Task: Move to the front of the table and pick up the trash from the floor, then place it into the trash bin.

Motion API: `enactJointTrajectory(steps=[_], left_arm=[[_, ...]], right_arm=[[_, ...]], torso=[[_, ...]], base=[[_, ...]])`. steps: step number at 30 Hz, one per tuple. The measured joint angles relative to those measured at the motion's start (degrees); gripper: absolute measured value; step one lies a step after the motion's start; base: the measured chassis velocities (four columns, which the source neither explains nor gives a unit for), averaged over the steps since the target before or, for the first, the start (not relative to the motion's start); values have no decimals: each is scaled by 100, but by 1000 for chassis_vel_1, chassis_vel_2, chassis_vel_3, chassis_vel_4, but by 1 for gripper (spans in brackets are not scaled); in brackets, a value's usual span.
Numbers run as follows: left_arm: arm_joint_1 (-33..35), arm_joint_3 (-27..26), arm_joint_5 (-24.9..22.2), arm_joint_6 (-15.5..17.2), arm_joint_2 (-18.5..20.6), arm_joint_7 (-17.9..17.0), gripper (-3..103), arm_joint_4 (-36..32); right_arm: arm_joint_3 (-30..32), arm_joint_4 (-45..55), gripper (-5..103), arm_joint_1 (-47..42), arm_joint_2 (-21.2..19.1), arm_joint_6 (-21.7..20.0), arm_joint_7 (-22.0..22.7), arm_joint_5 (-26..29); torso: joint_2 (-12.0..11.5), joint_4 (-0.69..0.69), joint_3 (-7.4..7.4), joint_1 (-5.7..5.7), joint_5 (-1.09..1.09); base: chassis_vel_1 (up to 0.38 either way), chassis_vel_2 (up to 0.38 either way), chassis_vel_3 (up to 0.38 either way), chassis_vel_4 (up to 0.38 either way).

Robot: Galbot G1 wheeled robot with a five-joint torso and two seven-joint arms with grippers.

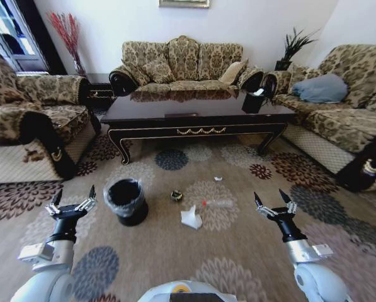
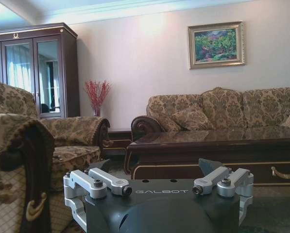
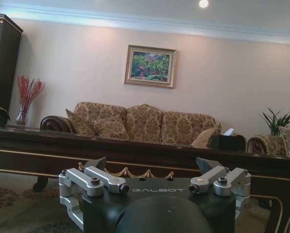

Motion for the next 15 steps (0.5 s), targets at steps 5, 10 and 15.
enactJointTrajectory(steps=[5, 10, 15], left_arm=[[11, 53, -95, 40, -3, -34, 100, -4], [37, 174, -345, 580, 47, -198, 100, -24], [30, 330, -1081, 2180, 493, -1595, 100, -230]], right_arm=[[8, 2, 100, -12, 26, 78, -37, -10], [20, -7, 100, -34, 73, 103, 1, -132], [-2, -51, 100, -54, 79, 109, 9, -188]], torso=[[0, 2, 3, 2, 3], [-1, 3, 5, 5, 4], [3, 0, -1, -2, 3]], base=[[-304, 318, 318, -300], [-113, 145, 102, -118], [27, -34, -35, 38]])
